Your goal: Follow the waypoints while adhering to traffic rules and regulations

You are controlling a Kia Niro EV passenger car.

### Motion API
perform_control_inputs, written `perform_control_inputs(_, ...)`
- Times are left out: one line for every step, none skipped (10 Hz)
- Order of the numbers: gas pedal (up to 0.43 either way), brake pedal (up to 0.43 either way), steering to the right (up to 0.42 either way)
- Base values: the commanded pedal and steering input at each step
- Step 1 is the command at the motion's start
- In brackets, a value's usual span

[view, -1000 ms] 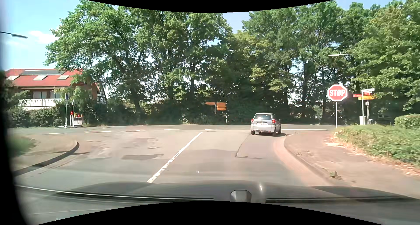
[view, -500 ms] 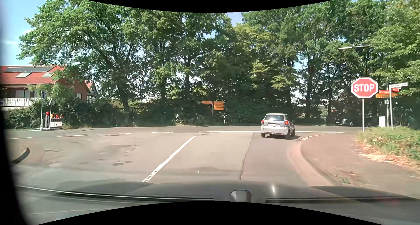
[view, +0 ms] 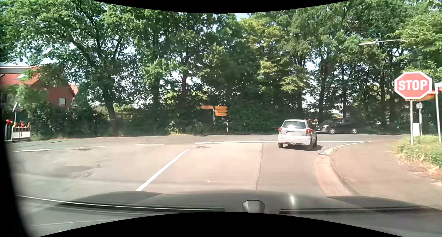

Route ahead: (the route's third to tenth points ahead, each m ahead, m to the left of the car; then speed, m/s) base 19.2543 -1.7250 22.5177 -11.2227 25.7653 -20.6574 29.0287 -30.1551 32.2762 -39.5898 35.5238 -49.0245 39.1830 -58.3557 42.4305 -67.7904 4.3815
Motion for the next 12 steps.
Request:
perform_control_inputs(0.0,0.006,0.125)
perform_control_inputs(0.0,0.006,0.131)
perform_control_inputs(0.0,0.006,0.136)
perform_control_inputs(0.0,0.018,0.137)
perform_control_inputs(0.0,0.043,0.138)
perform_control_inputs(0.0,0.116,0.14)
perform_control_inputs(0.0,0.195,0.141)
perform_control_inputs(0.0,0.287,0.142)
perform_control_inputs(0.0,0.378,0.142)
perform_control_inputs(0.0,0.524,0.141)
perform_control_inputs(0.0,0.555,0.139)
perform_control_inputs(0.0,0.524,0.14)
